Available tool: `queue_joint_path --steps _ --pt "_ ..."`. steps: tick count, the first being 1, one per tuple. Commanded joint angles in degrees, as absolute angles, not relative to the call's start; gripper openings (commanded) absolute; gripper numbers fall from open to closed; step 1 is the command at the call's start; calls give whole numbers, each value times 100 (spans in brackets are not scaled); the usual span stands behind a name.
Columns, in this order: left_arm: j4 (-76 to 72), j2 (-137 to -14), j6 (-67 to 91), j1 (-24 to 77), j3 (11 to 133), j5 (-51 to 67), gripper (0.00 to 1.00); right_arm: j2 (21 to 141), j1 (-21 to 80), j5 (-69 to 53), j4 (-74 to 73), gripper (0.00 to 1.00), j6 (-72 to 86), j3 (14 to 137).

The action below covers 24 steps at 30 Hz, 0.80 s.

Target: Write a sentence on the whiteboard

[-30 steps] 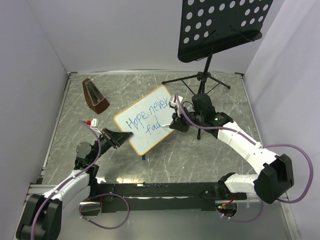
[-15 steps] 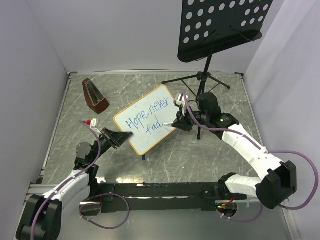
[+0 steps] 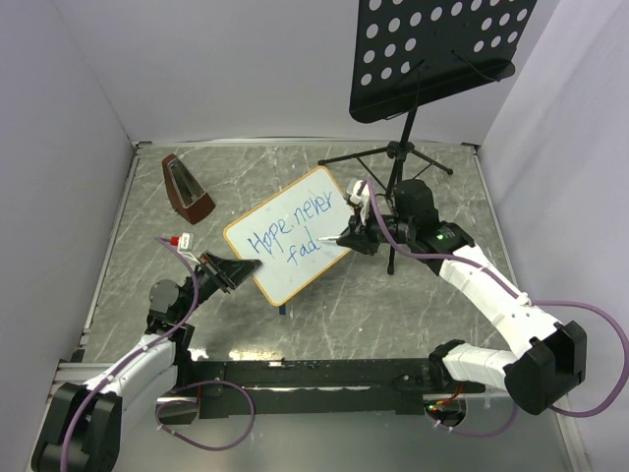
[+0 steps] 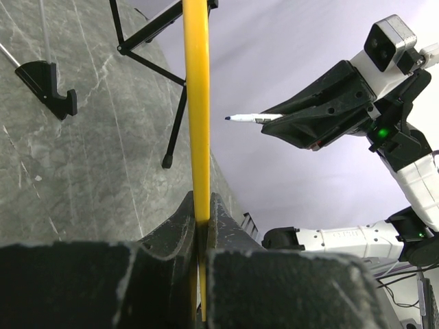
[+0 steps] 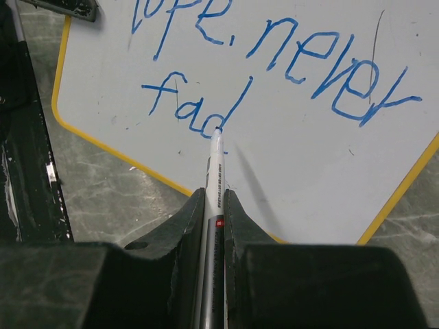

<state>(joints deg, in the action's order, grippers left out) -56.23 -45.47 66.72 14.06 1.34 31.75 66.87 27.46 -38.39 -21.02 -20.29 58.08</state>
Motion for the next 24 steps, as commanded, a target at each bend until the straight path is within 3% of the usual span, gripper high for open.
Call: queue_joint_path --steps 1,24 --pt "-6495 -4386 6724 1389 -158 3225 1 6671 2681 -3937 -1837 0 -1969 5985" --pt "-6478 -4333 6715 1389 -193 3252 1 6706 2593 -3990 -1802 0 -2004 5941"
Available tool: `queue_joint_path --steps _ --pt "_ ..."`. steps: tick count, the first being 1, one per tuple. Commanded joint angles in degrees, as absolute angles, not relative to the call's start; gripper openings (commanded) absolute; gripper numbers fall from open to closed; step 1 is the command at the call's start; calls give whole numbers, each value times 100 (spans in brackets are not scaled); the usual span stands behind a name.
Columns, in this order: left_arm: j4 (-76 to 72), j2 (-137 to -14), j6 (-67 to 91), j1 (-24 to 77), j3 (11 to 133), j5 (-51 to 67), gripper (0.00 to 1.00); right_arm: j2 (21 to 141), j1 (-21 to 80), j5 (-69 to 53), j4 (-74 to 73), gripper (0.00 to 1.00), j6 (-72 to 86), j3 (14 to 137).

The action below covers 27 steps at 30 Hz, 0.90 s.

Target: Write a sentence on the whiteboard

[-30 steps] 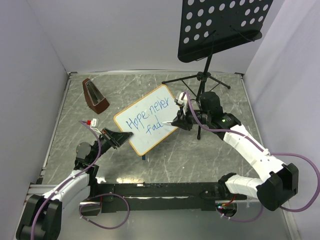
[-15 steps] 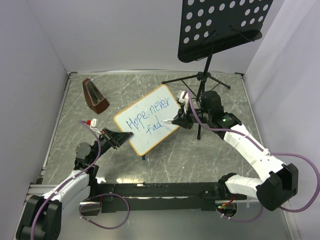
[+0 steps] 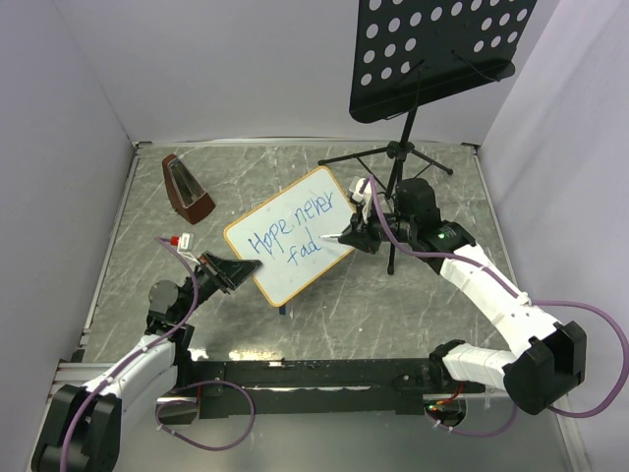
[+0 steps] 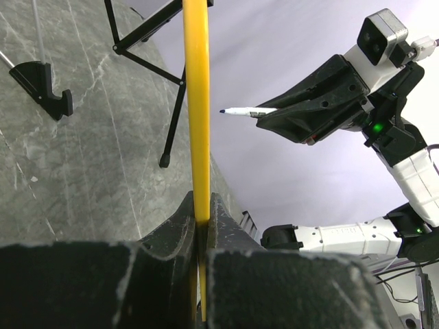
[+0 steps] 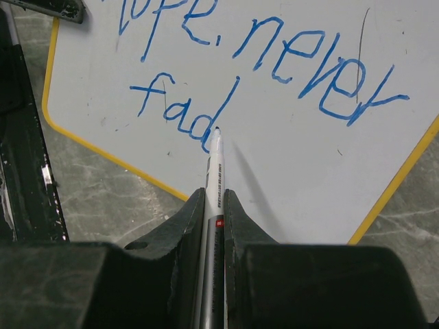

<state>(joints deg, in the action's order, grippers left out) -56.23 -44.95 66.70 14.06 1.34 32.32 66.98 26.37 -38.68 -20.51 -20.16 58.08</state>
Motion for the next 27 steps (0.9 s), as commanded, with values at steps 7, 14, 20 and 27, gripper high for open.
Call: queue_joint_path --steps 7,14,20,27 --pt "-6486 -4333 6724 1389 -202 3261 1 6715 2575 -4025 -1819 0 -2030 5959" --pt "-6513 -4342 6724 1389 -202 3278 1 6715 2558 -4025 -1819 0 -2057 5959" --pt "-6513 -4342 6724 1389 -202 3287 1 6776 2549 -4034 -1846 0 -2100 5994" --pt "-6636 -4500 6750 1389 -150 3340 1 6978 2549 -4025 -1898 0 -2109 6091"
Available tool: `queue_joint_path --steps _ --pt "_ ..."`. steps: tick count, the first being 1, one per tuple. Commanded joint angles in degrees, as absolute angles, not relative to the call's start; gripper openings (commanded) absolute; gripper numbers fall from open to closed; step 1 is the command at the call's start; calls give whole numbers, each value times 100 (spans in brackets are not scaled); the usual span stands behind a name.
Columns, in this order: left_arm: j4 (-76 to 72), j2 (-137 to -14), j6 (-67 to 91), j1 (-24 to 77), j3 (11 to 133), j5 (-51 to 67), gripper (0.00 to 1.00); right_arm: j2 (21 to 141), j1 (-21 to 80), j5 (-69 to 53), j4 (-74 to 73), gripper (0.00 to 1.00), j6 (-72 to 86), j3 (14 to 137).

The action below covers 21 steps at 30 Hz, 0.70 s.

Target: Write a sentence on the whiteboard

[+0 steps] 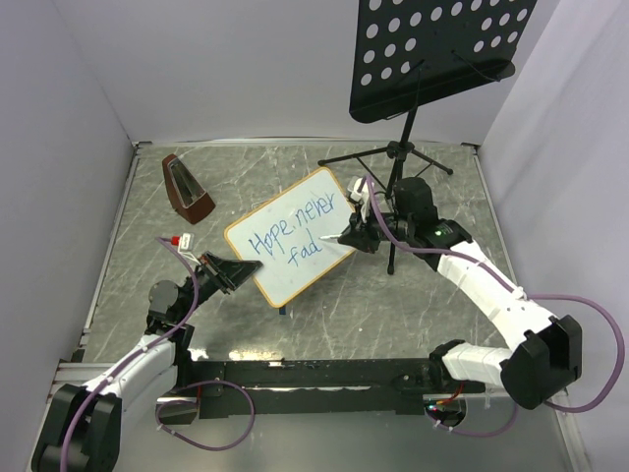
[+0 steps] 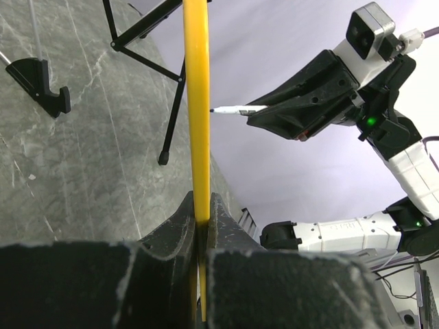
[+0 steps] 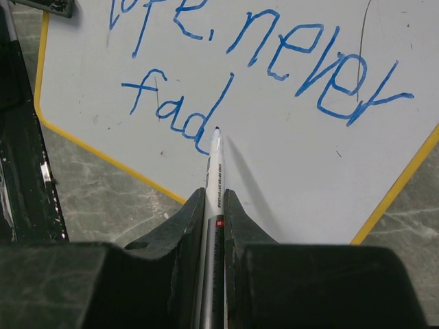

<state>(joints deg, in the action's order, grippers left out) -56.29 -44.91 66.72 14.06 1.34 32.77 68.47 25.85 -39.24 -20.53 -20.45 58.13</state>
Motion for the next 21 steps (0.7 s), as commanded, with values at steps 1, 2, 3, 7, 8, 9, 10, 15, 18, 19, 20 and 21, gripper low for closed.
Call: queue_joint_path --steps 1,2,3,7,8,9,10,15,18,19,20,21 --pt "-6671 -4509 6767 1389 -149 3349 1 6987 2558 -4025 -1898 0 -2101 6100" --pt "-6706 -4526 6776 1389 -141 3340 1 7005 2558 -4008 -1881 0 -2092 6117" --pt "-6706 -4535 6776 1389 -123 3357 1 7031 2558 -3990 -1881 0 -2092 6117" --pt "-6645 -4474 6768 1389 -123 3340 1 7101 2566 -3920 -1916 0 -2118 6117" --pt "-6618 -4456 6759 1380 -123 3340 1 7128 2575 -3911 -1916 0 -2127 6108" --pt "-6609 -4456 6759 1389 -132 3331 1 7154 2575 -3894 -1960 0 -2136 6108" --pt "-6609 -4456 6759 1389 -123 3331 1 7172 2566 -3876 -1969 0 -2144 6117" --pt "-6680 -4509 6785 1389 -114 3357 1 7242 2566 -3779 -1986 0 -2145 6126" --pt "-6688 -4509 6768 1389 -123 3349 1 7198 2566 -3560 -1934 0 -2101 6100" --pt "-6680 -4509 6768 1389 -132 3357 1 7181 2558 -3455 -1890 0 -2074 6100" --pt "-6680 -4491 6768 1389 -149 3357 1 7155 2549 -3428 -1864 0 -2066 6091" --pt "-6680 -4491 6776 1389 -149 3357 1 7146 2549 -3402 -1846 0 -2057 6100"
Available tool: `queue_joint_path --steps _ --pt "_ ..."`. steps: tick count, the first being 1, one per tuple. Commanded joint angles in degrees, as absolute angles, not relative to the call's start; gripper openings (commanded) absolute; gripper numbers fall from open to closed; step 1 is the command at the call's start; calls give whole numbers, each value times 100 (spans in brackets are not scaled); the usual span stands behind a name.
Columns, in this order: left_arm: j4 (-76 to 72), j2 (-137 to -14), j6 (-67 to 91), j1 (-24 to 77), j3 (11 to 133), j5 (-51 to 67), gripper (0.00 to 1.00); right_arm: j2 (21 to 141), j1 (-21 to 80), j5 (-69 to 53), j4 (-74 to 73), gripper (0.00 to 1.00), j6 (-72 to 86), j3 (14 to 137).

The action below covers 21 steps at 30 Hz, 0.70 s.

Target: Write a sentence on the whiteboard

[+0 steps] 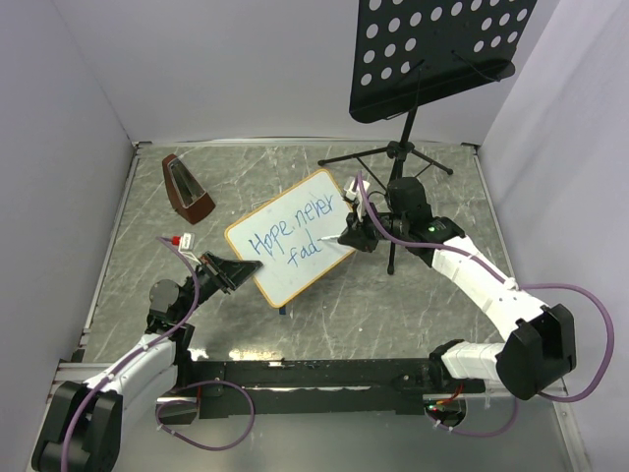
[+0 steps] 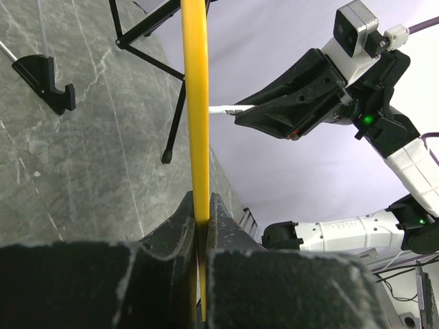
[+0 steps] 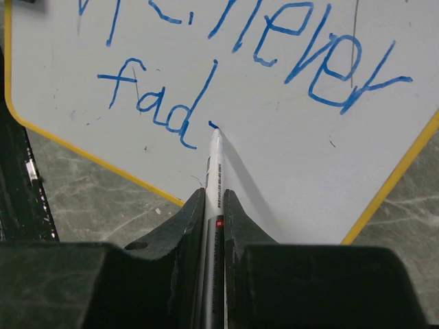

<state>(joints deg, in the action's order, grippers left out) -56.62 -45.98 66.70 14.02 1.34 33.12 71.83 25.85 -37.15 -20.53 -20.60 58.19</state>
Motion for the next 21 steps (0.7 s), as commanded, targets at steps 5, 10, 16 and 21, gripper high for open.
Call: queue_joint_path --steps 5,10,16,21 --pt "-6636 -4439 6768 1389 -167 3349 1 7233 2540 -3384 -1802 0 -2013 6222" --pt "-6600 -4412 6750 1389 -176 3349 1 7356 2549 -3410 -1793 0 -1986 6346" --pt "-6688 -4509 6768 1389 -176 3340 1 7453 2636 -3647 -1960 0 -2039 6372" --pt "-6715 -4518 6776 1389 -176 3322 1 7366 2707 -3823 -2135 0 -2162 6214"
